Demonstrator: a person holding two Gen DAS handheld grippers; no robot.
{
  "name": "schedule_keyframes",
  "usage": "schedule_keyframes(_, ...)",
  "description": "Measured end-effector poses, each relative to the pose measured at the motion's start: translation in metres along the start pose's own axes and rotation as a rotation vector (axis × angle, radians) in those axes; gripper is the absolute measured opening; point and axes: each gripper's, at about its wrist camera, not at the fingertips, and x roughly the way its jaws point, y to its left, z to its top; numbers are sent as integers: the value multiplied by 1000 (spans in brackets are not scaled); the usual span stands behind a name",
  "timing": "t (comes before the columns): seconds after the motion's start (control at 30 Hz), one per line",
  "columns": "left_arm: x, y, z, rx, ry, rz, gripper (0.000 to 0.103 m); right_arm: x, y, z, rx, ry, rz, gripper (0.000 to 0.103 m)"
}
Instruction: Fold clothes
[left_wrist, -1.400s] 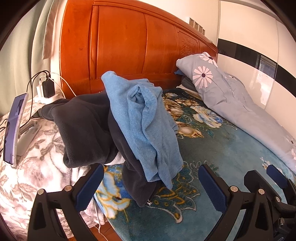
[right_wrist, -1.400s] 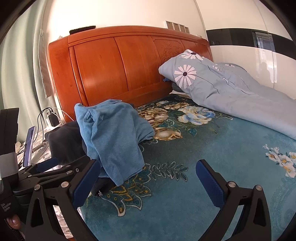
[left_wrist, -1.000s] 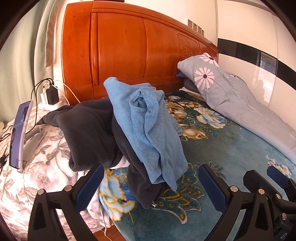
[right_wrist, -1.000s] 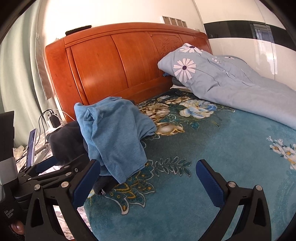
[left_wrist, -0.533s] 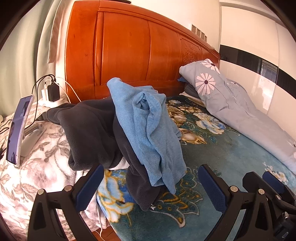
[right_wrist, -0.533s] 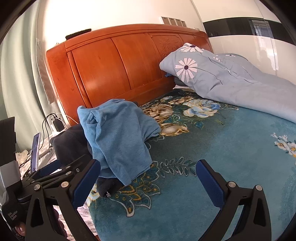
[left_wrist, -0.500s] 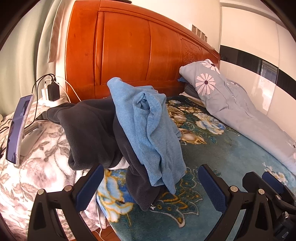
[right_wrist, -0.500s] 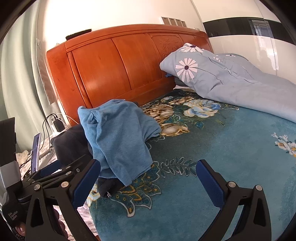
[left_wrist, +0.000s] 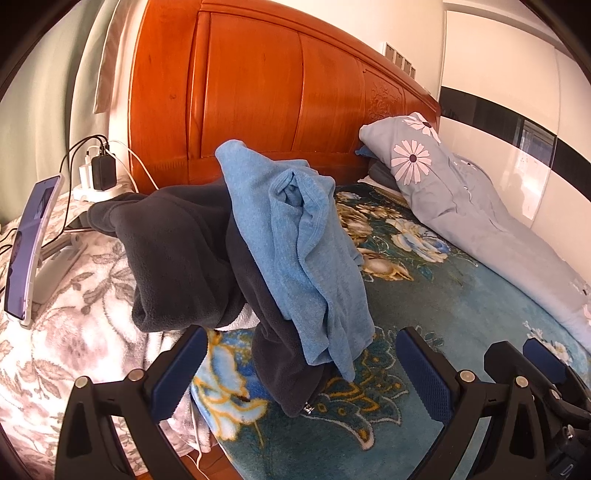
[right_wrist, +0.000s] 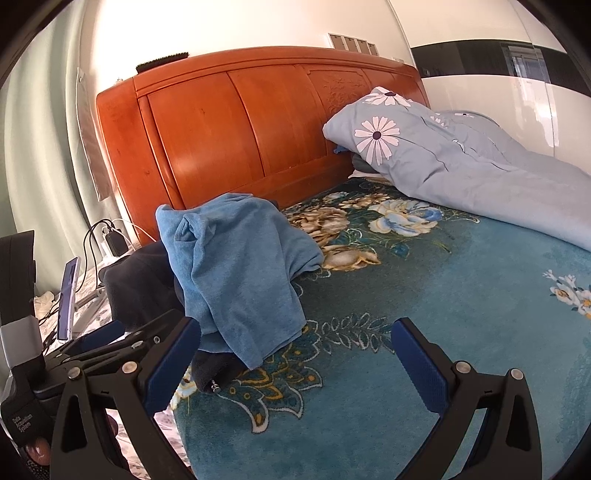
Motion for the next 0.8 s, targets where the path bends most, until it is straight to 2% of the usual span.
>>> schedule_keyframes(0.13, 0, 1, 1, 15, -11, 7, 103, 2, 3, -1, -21, 14, -13, 103)
schedule_keyframes(0.27, 4, 7, 2, -2, 3, -28, 103, 2, 7, -1, -38, 8, -29, 103)
schedule_keyframes(0.53, 12, 16, -1, 1, 22, -32, 103, 7, 13, -3, -67, 45, -13, 103)
schedule_keyframes(0.7, 16, 25, -3, -8, 25, -58, 103, 6, 12, 1, -51, 29, -36, 103)
schedule_keyframes(0.8, 18, 37, -5, -51, 29, -81, 103, 12, 13, 17, -22, 19, 9, 103)
